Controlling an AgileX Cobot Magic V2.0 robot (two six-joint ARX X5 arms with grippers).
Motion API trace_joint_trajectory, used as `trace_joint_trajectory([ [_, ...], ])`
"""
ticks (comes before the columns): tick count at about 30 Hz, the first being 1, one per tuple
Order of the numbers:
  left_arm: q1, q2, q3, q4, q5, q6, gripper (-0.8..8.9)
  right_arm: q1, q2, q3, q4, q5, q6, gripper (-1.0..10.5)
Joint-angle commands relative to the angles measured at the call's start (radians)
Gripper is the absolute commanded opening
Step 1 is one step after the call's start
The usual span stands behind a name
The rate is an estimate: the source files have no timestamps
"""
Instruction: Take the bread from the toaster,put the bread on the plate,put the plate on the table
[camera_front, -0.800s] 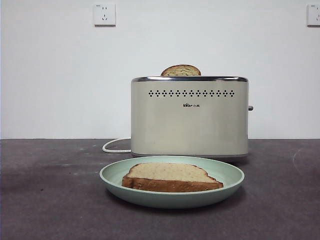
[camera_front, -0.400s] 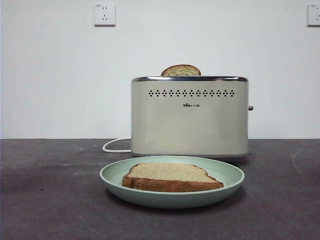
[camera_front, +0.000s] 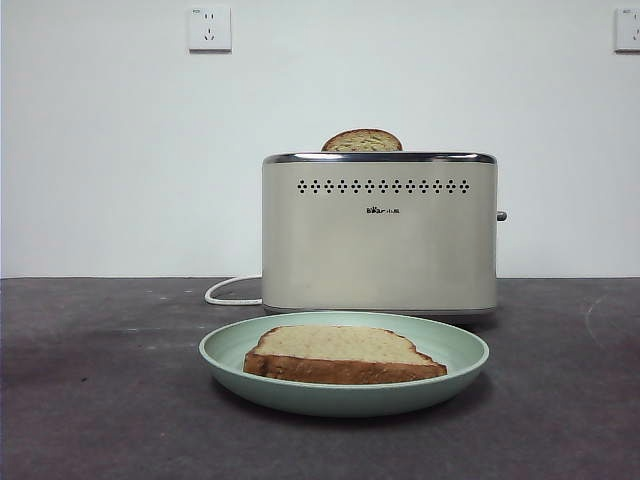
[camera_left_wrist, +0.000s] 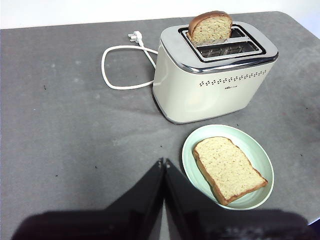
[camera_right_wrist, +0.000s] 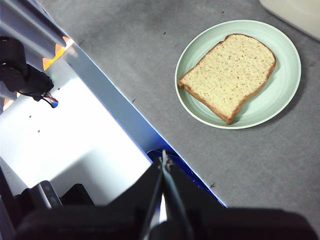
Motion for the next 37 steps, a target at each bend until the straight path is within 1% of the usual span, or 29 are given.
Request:
trace_joint_trajectory([
  [1,0.002,-0.002,-0.002,0.002,-0.003,0.011,-0.08,0.001,-0.003,-0.006,0.005,0.000,-0.005,0.0],
  [14,0.002,0.000,-0.002,0.013,-0.015,0.015,-0.03,0.001,-0.003,-0.006,0.005,0.000,-0.005,0.0],
  [16,0.002,0.000,-0.002,0.019,-0.037,0.014,-0.03,0.001,-0.003,-0.006,0.005,0.000,-0.005,0.0],
  [19,0.000,-0.001,-0.004,0.068,-0.104,0.023,-0.03,0.001,-0.003,-0.006,0.005,0.000,-0.005,0.0],
  [20,0.005,-0.002,-0.004,0.099,-0.132,0.039,-0.03,0.001,-0.003,-0.006,0.005,0.000,-0.005,0.0],
  [22,0.031,-0.010,-0.008,0.173,-0.146,0.084,-0.03,0.001,-0.003,-0.006,0.005,0.000,-0.005,0.0],
  [24,0.077,-0.028,-0.030,0.273,-0.120,0.130,-0.03,0.001,-0.003,-0.006,0.005,0.000,-0.005,0.0],
  [27,0.162,-0.086,-0.117,0.472,-0.029,0.176,-0.03,0.001,-0.003,-0.006,0.005,0.000,-0.005,0.0],
  [29,0.213,-0.137,-0.211,0.615,0.009,0.195,-0.03,0.001,-0.003,-0.006,0.005,0.000,-0.005,0.0],
  [32,0.270,-0.217,-0.371,0.798,0.017,0.201,-0.03,0.001,-0.003,-0.006,0.005,0.000,-0.005,0.0],
  [34,0.301,-0.277,-0.493,0.890,0.017,0.201,-0.03,0.001,-0.003,-0.006,0.005,0.000,-0.005,0.0],
  [37,0.326,-0.364,-0.660,0.949,0.017,0.200,-0.03,0.001,-0.003,-0.006,0.005,0.000,-0.005,0.0],
])
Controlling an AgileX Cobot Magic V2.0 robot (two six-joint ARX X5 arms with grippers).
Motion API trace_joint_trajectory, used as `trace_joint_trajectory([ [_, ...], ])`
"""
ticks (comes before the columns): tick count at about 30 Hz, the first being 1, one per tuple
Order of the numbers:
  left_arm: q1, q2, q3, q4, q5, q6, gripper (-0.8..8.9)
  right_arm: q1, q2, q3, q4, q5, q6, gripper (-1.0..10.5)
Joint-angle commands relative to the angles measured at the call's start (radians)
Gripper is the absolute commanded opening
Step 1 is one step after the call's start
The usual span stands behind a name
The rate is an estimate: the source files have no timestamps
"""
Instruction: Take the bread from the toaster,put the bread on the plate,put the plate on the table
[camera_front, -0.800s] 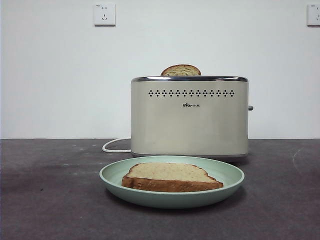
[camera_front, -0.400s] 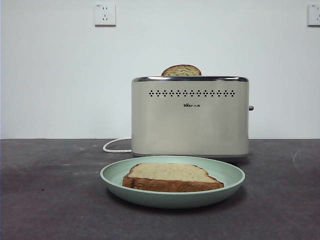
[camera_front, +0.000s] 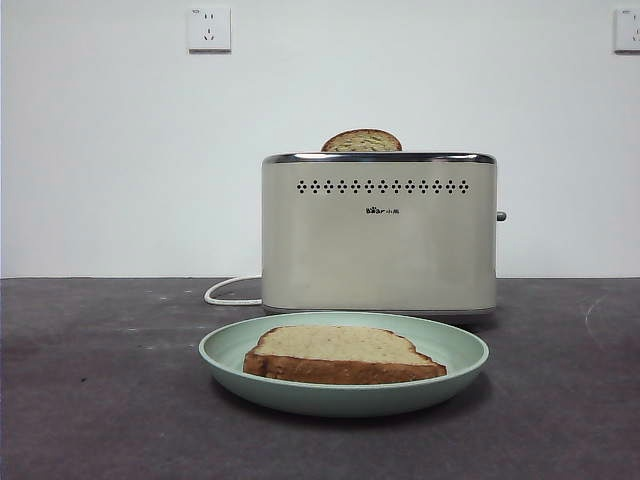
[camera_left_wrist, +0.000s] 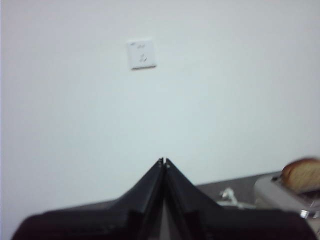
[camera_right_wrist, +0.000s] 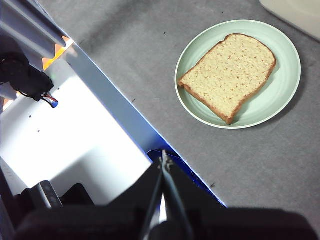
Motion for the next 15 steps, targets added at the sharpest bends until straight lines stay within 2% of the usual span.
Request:
trace_joint_trajectory([
  [1,0.017,-0.073,-0.162,0.031,0.006,0.014,-0.03,0.001,-0.003,-0.006,0.004,0.000,-0.005,0.0],
  [6,0.030,-0.197,-0.382,0.035,0.004,0.011,-0.03,0.001,-0.003,-0.006,0.004,0.000,-0.005,0.0],
  [15,0.035,-0.342,-0.606,0.034,0.000,0.001,-0.03,0.001,-0.003,-0.006,0.004,0.000,-0.005,0.0],
])
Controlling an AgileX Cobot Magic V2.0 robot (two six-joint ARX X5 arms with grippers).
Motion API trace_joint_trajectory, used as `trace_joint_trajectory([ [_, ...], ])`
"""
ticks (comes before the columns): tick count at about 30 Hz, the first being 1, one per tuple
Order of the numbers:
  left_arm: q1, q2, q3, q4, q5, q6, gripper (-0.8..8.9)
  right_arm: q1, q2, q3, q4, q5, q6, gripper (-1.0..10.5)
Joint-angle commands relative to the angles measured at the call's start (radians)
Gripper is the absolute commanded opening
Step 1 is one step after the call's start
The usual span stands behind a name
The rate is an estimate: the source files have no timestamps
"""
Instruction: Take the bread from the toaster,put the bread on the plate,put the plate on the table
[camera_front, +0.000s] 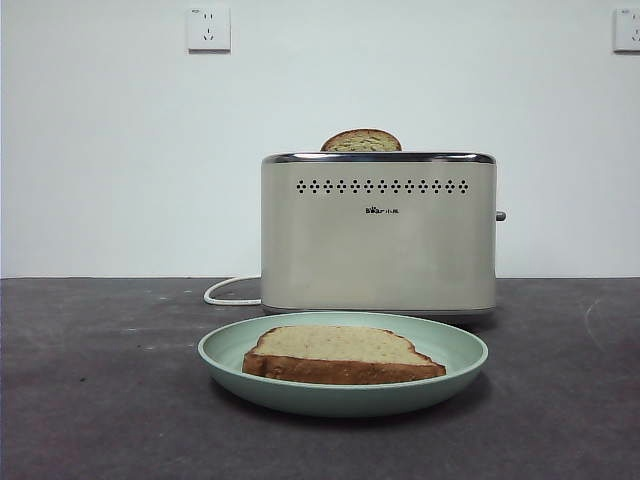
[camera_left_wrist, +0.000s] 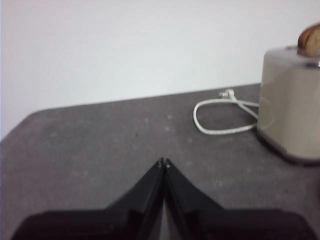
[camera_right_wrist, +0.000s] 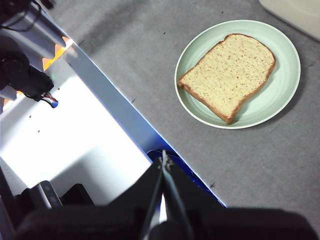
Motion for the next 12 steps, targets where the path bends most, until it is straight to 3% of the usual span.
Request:
trace_joint_trajectory([
  [1,0.004,-0.036,-0.050,0.011,0.001,0.000,-0.03,0.001,-0.003,-0.006,0.005,0.000,-0.005,0.0],
  [12,0.004,-0.035,-0.077,-0.097,-0.012,-0.025,-0.03,0.001,-0.003,-0.006,0.005,0.000,-0.005,0.0],
])
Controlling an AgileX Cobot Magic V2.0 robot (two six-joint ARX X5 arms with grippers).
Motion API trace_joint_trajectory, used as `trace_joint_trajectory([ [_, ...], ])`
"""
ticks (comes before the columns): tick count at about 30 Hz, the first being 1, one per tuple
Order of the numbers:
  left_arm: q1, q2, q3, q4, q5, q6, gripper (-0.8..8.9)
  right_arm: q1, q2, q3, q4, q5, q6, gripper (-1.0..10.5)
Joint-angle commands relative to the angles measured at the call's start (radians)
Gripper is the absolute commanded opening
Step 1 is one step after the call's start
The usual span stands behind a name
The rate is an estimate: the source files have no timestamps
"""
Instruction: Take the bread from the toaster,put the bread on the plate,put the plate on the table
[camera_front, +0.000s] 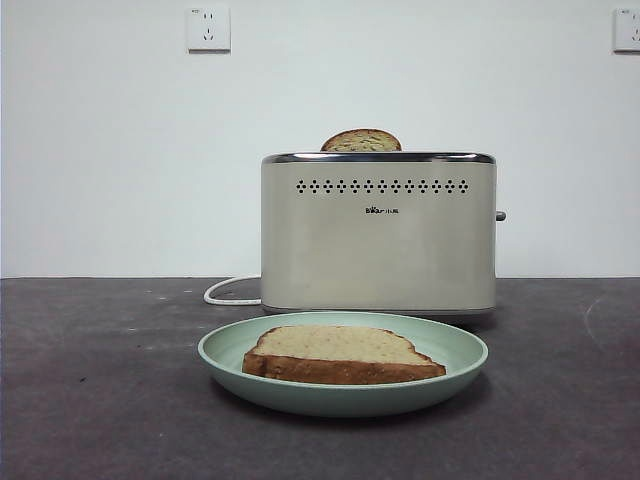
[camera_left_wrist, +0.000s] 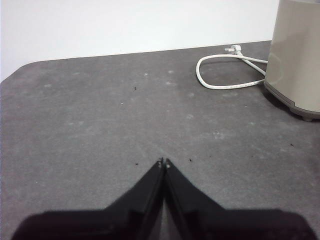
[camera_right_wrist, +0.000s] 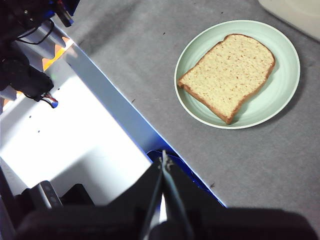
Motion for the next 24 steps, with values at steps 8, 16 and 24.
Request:
trace_joint_trajectory([
  [8,0.003,-0.003,-0.012,0.006,0.000,-0.013,-0.03,0.001,-0.002,-0.006,0.005,0.000,-0.005,0.0],
  [16,0.003,-0.003,-0.012,0.006,-0.001,-0.013,-0.03,0.001,-0.002,-0.006,0.005,0.000,-0.005,0.0],
  [24,0.003,-0.003,-0.012,0.006,-0.001,-0.013,-0.03,-0.002,-0.012,-0.006,0.005,0.004,-0.008,0.0],
])
